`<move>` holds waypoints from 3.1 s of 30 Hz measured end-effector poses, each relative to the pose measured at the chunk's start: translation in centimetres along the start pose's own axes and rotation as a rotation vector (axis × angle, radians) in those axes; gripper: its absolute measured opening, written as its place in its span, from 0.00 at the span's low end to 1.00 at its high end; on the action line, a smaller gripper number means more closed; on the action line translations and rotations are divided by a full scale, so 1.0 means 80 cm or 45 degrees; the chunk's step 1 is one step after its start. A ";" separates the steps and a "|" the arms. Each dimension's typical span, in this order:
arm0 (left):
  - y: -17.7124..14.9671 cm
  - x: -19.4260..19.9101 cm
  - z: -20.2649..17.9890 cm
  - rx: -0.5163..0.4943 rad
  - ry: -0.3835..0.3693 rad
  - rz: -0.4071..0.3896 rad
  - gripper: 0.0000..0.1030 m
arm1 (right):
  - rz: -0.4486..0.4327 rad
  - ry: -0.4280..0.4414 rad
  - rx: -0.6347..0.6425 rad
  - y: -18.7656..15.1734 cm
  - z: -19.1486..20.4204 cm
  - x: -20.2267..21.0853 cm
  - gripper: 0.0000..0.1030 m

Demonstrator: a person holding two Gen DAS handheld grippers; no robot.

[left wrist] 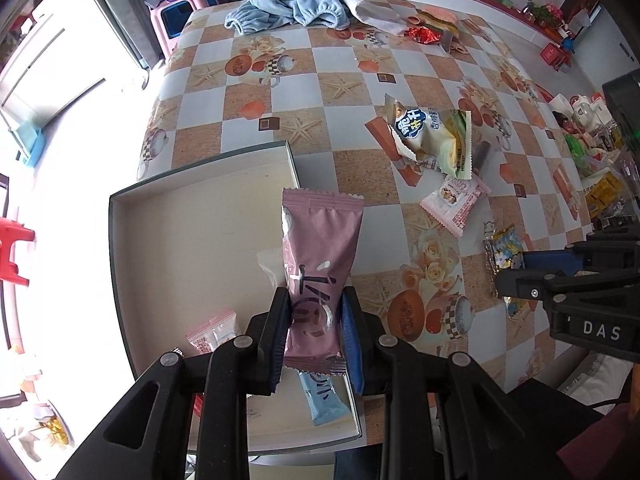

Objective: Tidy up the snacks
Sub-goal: 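Carry the pink bar and Hello Kitty candy over the gray box with both tools, then open both tools to release the pink bar and candy into the box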

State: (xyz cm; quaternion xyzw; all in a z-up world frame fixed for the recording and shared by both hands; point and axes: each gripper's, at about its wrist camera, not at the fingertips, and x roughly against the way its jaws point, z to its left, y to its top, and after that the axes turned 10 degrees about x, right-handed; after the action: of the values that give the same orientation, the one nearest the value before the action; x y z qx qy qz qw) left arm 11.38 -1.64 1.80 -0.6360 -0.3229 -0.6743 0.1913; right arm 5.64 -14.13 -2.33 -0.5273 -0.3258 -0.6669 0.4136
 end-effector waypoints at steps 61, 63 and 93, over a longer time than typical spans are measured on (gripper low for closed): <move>-0.035 -0.011 0.089 0.245 0.066 0.050 0.27 | 0.038 0.042 0.167 0.023 0.069 -0.021 0.26; -0.042 -0.014 0.104 0.280 0.076 0.068 0.27 | 0.049 0.052 0.213 0.029 0.087 -0.026 0.26; -0.080 -0.050 0.146 0.315 0.145 0.242 0.76 | 0.153 0.157 0.310 0.040 0.144 -0.071 0.96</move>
State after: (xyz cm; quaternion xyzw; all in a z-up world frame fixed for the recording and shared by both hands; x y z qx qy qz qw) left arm 16.14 10.27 -3.57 -0.5960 -0.3304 -0.6431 0.3492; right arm 14.10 -4.36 -5.20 -0.4498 -0.3463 -0.6276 0.5328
